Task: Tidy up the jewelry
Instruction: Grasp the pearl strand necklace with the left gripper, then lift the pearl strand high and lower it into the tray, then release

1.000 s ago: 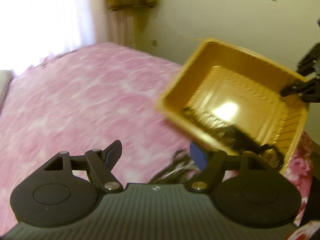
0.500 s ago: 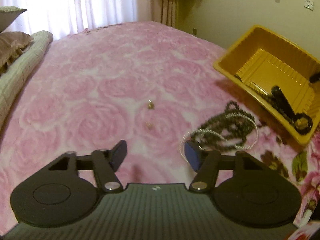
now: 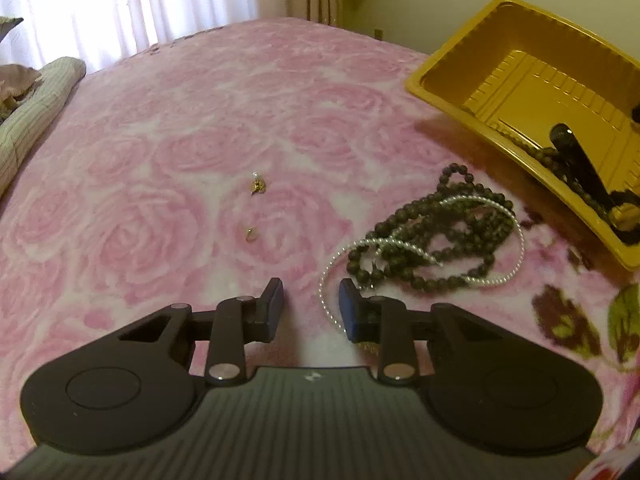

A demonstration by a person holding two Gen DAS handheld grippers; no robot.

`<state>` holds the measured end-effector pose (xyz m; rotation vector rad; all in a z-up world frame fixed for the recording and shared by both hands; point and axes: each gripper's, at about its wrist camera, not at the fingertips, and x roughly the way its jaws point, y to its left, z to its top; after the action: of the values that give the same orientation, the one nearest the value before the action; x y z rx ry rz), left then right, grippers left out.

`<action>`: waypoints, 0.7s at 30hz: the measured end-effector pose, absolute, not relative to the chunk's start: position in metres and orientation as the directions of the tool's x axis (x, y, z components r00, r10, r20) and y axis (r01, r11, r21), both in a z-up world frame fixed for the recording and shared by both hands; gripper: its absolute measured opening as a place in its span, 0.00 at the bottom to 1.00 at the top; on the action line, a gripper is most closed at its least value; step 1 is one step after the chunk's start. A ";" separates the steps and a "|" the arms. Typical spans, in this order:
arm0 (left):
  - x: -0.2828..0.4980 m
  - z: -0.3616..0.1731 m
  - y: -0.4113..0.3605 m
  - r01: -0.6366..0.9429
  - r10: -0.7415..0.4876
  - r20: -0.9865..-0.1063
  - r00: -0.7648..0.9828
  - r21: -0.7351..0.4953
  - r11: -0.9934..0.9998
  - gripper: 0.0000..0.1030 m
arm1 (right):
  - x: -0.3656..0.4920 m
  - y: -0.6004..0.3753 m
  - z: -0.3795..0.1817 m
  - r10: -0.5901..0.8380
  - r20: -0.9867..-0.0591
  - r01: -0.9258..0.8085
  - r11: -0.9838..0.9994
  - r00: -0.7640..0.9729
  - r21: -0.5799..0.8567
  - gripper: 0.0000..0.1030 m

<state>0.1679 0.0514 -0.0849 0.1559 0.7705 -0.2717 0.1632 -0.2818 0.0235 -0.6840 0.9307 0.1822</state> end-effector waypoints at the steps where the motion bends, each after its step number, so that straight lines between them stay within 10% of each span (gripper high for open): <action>1: 0.170 -0.085 0.051 0.295 -0.185 -0.710 0.680 0.034 0.955 0.22 | 0.163 -0.282 0.024 -0.140 -0.788 -0.427 0.777 0.599 -0.463 0.05; 3: 0.172 -0.082 0.048 0.308 -0.191 -0.720 0.667 0.034 0.951 0.02 | 0.163 -0.281 0.024 -0.140 -0.788 -0.428 0.777 0.599 -0.463 0.05; 21: 0.158 0.048 0.062 0.338 -0.234 -0.525 0.818 0.110 0.935 0.02 | 0.161 -0.281 0.025 -0.139 -0.784 -0.431 0.771 0.605 -0.469 0.05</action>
<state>0.1579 0.0617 0.0476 0.2027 0.5311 -0.3068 0.1614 -0.2806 0.0246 -0.6928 0.9234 0.1860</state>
